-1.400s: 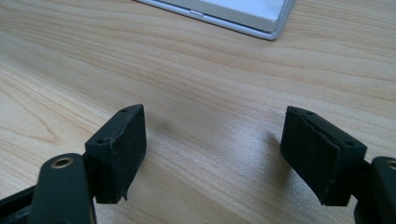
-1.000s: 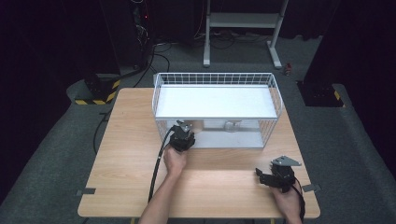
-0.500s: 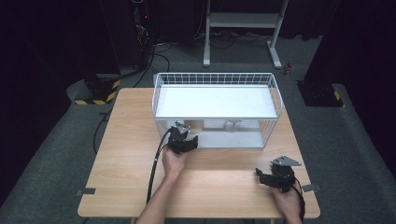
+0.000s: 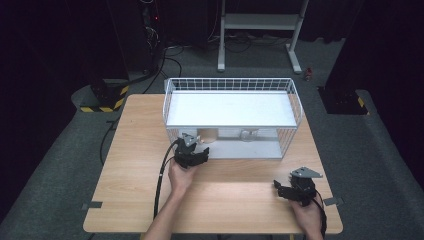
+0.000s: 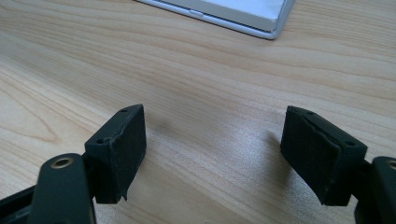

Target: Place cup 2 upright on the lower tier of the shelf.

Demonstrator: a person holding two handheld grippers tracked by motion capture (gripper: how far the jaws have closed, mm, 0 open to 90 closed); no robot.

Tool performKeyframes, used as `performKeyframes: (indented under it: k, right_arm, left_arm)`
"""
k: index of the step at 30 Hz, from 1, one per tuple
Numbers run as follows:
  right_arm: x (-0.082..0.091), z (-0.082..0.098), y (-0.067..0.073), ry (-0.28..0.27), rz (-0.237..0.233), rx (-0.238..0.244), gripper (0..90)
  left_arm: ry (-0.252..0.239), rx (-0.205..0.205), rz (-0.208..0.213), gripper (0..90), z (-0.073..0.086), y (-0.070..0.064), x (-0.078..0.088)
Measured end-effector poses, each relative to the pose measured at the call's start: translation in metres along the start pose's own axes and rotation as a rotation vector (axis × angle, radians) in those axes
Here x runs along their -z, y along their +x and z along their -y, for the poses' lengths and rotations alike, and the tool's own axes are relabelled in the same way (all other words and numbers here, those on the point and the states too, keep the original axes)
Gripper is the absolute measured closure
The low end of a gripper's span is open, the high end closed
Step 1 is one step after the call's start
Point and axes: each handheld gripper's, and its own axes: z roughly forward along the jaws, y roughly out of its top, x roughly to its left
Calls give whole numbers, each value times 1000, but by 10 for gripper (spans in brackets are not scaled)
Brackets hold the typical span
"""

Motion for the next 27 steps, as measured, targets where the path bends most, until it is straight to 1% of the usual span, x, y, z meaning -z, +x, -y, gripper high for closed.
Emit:
performKeyframes:
  k: [4, 5, 7, 11, 14, 17, 18, 22, 27]
  right_arm:
    - [0, 0, 0, 0, 0, 0, 227]
    - [0, 0, 0, 0, 0, 0, 227]
    - [0, 0, 0, 0, 0, 0, 227]
    - [0, 0, 0, 0, 0, 0, 227]
    - [0, 0, 0, 0, 0, 0, 227]
    - [0, 0, 0, 0, 0, 0, 227]
    - [0, 0, 0, 0, 0, 0, 227]
    - [0, 0, 0, 0, 0, 0, 227]
    - [0, 0, 0, 0, 0, 0, 227]
  left_arm:
    - [-6, -8, 4, 337, 0, 1, 5]
    - [-7, -17, 0, 336, -1, 1, 7]
    - [-12, -22, -2, 336, -1, 0, 9]
    - [-20, -10, 10, 332, -1, 1, 13]
    - [-19, -24, 14, 329, -1, 0, 16]
    - [-28, -23, 21, 323, -1, 0, 19]
    - [-30, -28, 18, 323, -1, 0, 20]
    - [-37, -21, 27, 321, -1, 1, 25]
    - [-41, -34, 31, 315, -2, 1, 31]
